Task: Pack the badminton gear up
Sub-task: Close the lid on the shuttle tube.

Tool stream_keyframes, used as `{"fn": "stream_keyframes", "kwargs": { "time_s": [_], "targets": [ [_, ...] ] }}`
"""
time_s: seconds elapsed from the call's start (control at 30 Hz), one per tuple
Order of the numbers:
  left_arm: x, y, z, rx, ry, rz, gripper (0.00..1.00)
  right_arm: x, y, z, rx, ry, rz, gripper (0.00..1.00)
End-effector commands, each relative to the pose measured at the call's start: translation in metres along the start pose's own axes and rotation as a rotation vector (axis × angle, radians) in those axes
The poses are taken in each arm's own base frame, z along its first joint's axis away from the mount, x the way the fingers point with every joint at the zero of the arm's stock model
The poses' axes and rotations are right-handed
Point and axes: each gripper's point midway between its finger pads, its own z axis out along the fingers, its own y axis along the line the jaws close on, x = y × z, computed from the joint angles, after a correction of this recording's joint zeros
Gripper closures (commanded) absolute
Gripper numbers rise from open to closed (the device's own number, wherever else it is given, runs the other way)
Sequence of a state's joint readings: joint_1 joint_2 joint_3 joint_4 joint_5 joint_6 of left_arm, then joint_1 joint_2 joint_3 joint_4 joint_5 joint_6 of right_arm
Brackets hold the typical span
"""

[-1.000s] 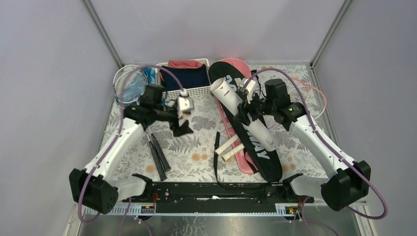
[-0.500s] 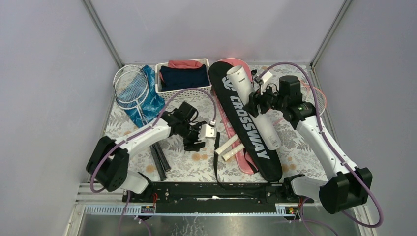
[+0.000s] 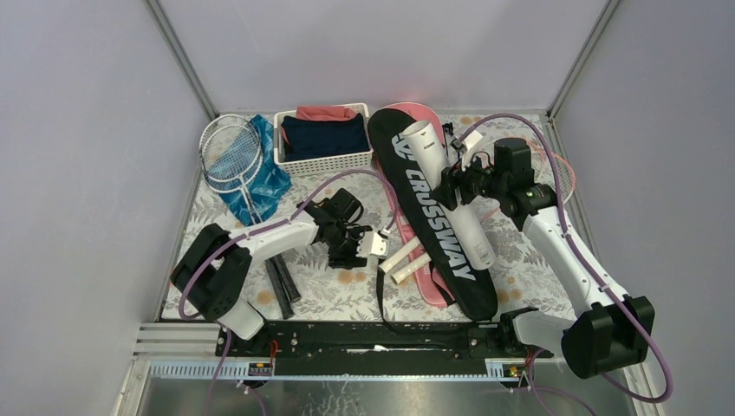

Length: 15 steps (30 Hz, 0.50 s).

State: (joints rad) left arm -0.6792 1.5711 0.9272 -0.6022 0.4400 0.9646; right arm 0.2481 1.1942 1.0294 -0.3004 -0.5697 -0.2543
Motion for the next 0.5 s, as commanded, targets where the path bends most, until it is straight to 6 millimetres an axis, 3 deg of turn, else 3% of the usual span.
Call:
{"fn": "stream_keyframes", "kwargs": {
  "time_s": [0.0, 0.27, 0.47],
  "targets": [
    [-0.003, 0.014, 0.007, -0.040, 0.021, 0.068, 0.38, -0.024, 0.004, -0.009, -0.018, -0.091, -0.041, 0.53],
    [0.006, 0.017, 0.020, -0.045, 0.100, 0.097, 0.47, -0.022, 0.007, -0.008, -0.032, -0.089, -0.038, 0.54],
    [0.018, 0.014, 0.027, -0.042, 0.168, 0.104, 0.67, -0.021, 0.007, -0.008, -0.035, -0.088, -0.038, 0.54]
  ]
}}
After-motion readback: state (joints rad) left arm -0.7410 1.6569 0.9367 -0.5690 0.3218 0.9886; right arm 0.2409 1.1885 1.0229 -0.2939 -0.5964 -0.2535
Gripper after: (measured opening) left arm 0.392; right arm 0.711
